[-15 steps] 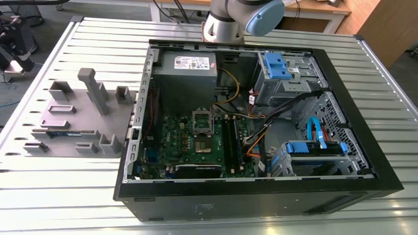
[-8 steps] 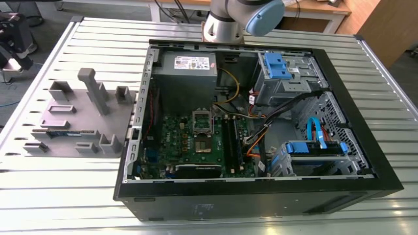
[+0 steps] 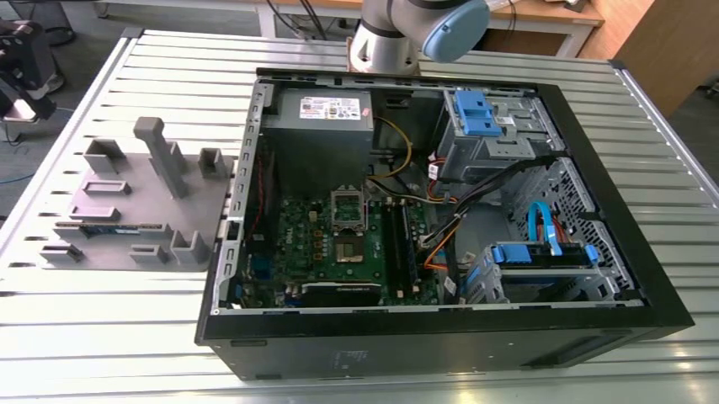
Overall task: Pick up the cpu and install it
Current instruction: 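Pick up the cpu and move it towards the insertion slot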
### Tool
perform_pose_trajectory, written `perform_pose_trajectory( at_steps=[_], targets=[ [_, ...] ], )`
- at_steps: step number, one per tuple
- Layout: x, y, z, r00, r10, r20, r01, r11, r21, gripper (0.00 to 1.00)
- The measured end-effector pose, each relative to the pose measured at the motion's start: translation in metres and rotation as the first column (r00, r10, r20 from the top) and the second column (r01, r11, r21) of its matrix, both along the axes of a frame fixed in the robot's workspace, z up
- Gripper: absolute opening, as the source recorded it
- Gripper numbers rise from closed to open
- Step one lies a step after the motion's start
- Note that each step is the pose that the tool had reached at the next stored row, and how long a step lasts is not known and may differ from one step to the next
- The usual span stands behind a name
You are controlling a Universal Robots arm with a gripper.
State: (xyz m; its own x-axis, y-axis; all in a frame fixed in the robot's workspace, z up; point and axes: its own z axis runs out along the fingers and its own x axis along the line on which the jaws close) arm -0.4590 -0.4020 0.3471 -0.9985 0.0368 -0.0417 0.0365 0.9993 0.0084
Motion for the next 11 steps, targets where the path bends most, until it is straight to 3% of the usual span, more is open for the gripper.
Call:
perform_pose_trajectory(
  at_steps=[11],
  targets=[
    [0.0000, 0.0000, 0.0038, 1.0000, 0.000, 0.0000, 0.000, 1.0000, 0.0000, 0.47]
  ],
)
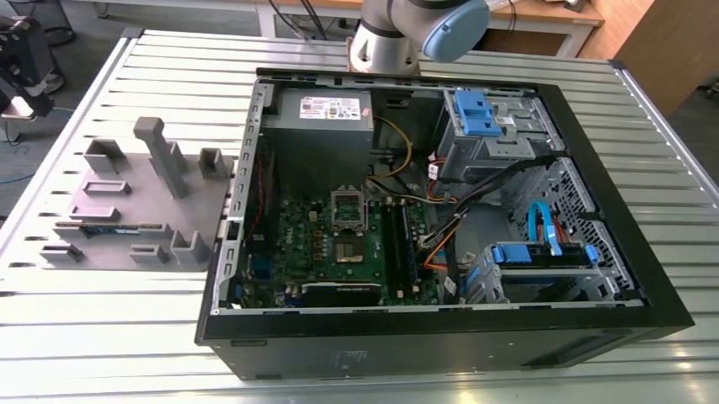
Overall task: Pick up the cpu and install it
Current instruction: 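Pick up the cpu and move it towards the insertion slot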
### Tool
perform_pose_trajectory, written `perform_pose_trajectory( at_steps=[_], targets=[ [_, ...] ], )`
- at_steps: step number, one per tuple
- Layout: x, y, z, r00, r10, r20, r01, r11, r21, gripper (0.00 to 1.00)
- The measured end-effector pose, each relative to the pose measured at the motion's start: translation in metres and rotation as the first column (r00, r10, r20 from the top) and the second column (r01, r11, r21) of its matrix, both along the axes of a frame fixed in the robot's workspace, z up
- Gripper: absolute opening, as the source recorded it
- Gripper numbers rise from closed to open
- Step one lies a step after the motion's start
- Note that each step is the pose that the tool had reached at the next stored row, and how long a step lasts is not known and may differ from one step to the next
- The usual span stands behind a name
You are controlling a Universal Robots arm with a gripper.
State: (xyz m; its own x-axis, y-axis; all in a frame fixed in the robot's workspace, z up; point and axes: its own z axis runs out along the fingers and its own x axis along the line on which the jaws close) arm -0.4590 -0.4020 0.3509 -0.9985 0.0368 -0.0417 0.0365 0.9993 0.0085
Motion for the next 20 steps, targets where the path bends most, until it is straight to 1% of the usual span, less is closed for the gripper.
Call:
perform_pose_trajectory(
  at_steps=[5, 7, 15, 18, 20],
  targets=[
    [0.0000, 0.0000, 0.0008, 1.0000, 0.000, 0.0000, 0.000, 1.0000, 0.0000, 0.47],
    [0.0000, 0.0000, 0.0027, 1.0000, 0.000, 0.0000, 0.000, 1.0000, 0.0000, 0.47],
    [0.0000, 0.0000, 0.0029, 1.0000, 0.000, 0.0000, 0.000, 1.0000, 0.0000, 0.47],
    [0.0000, 0.0000, 0.0046, 1.0000, 0.000, -0.0001, 0.000, 1.0000, -0.0001, 0.47],
    [0.0000, 0.0000, 0.0069, 1.0000, 0.000, -0.0001, 0.000, 1.0000, 0.0000, 0.47]
  ],
)
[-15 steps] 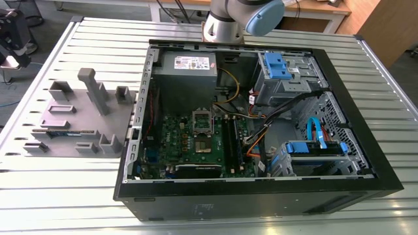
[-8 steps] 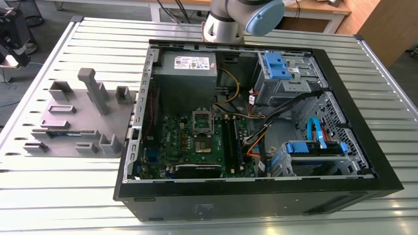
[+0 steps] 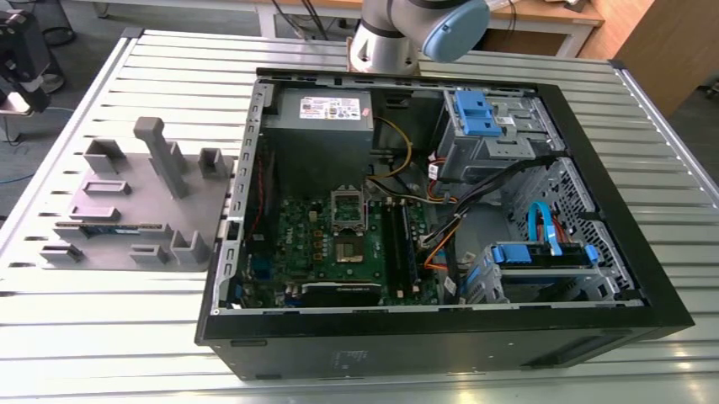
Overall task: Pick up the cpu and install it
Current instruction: 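Pick up the cpu and move it towards the insertion slot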
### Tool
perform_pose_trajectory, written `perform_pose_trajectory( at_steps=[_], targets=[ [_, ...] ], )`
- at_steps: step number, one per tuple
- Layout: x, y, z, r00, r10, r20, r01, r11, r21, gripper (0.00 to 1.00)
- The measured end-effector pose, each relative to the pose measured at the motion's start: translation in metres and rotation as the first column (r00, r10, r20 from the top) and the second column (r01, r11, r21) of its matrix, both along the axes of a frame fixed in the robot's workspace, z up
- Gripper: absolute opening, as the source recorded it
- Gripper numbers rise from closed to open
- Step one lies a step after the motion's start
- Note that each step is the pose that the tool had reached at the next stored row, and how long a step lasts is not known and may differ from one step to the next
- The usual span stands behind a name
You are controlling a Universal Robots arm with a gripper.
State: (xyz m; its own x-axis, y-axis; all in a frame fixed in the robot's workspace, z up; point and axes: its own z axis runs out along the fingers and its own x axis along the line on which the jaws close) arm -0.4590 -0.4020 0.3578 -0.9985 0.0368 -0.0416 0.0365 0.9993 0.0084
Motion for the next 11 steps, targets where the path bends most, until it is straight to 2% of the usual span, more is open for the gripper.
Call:
perform_pose_trajectory(
  at_steps=[11],
  targets=[
    [0.0000, 0.0000, 0.0150, 1.0000, 0.000, 0.0002, 0.000, 1.0000, 0.0001, 0.47]
  ],
)
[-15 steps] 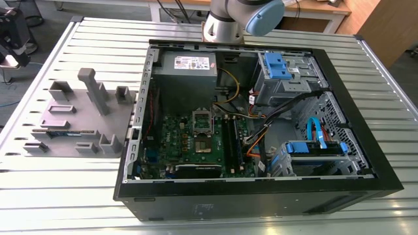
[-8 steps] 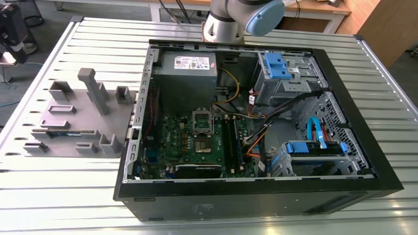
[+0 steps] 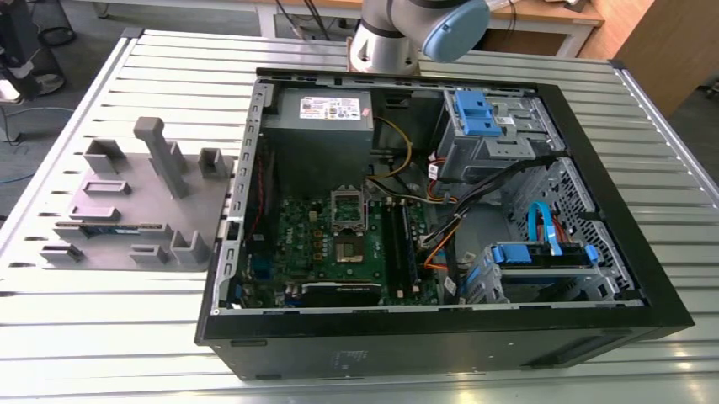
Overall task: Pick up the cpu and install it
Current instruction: 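Pick up the cpu and move it towards the insertion slot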
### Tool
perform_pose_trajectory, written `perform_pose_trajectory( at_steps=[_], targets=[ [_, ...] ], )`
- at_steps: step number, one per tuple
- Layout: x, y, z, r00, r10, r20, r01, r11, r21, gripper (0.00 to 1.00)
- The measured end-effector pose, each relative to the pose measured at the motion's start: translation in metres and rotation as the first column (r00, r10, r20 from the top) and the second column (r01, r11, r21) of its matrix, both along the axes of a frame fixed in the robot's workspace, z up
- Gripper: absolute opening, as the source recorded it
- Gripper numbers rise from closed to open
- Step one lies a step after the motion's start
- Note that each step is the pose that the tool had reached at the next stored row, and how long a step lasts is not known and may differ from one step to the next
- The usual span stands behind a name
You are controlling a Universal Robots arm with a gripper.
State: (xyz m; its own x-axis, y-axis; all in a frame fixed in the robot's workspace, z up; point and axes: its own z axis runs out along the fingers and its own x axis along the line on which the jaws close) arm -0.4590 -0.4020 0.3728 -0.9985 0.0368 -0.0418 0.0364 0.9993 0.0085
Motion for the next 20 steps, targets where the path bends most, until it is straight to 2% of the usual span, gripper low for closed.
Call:
perform_pose_trajectory(
  at_steps=[4, 20],
  targets=[
    [0.0000, 0.0000, 0.0042, 1.0000, 0.000, 0.0000, 0.000, 1.0000, 0.0000, 0.47],
    [0.0036, 0.0000, 0.0047, 1.0000, 0.000, 0.0000, 0.000, 1.0000, 0.0000, 0.47]
  ],
)
